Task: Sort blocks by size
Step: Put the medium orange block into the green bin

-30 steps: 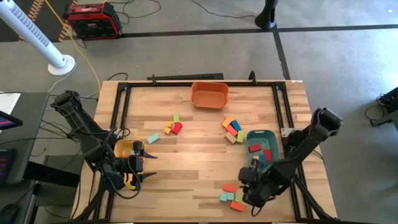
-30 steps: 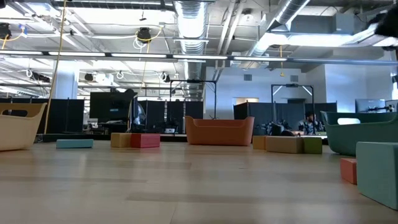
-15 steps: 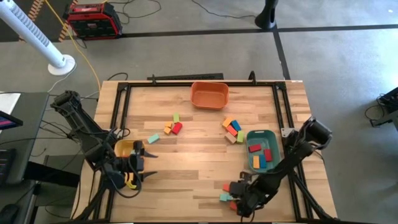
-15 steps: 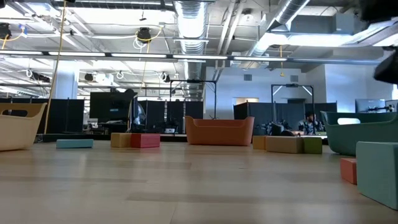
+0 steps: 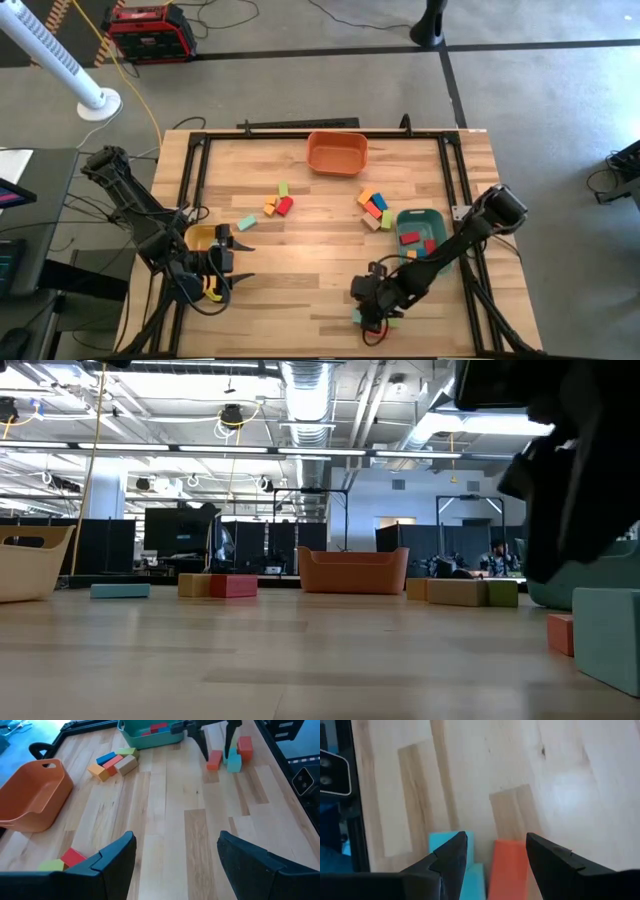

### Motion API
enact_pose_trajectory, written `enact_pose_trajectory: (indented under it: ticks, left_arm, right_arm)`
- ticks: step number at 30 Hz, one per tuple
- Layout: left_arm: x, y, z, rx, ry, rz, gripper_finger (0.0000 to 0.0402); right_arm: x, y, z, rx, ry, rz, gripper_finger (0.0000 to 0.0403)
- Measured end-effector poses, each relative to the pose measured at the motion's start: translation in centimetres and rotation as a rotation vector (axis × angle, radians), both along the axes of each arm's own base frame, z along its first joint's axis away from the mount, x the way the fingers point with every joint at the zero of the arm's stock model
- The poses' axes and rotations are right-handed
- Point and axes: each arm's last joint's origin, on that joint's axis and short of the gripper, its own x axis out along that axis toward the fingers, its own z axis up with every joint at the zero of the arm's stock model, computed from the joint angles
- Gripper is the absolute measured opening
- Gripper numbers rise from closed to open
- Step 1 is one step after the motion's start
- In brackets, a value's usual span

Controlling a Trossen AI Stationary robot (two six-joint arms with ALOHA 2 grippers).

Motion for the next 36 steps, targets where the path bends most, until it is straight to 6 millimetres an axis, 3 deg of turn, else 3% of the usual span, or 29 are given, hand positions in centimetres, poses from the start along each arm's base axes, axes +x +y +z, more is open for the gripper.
enact_pose_trajectory:
  ticks: [8,19,28,36]
  left_arm:
    - [0.0,0.0,0.0,0.003,0.004,-0.005,0.0267]
    - [0.0,0.0,0.0,0.005,0.006,-0.008,0.0267]
    - [0.0,0.0,0.0,-0.002,0.004,-0.007,0.0267]
    - [0.0,0.0,0.0,-0.013,0.003,-0.001,0.0267]
  right_arm:
    - [-1.9,-0.6,-0.7,-0.094,0.176,-0.053,0.0223]
    - [-4.1,1.0,-0.4,-0.092,0.22,-0.063,0.0221]
    - [-3.5,1.8,-2.7,-0.128,0.225,-0.018,0.0271]
    - [-2.7,1.3,-2.7,-0.104,0.208,-0.023,0.0312]
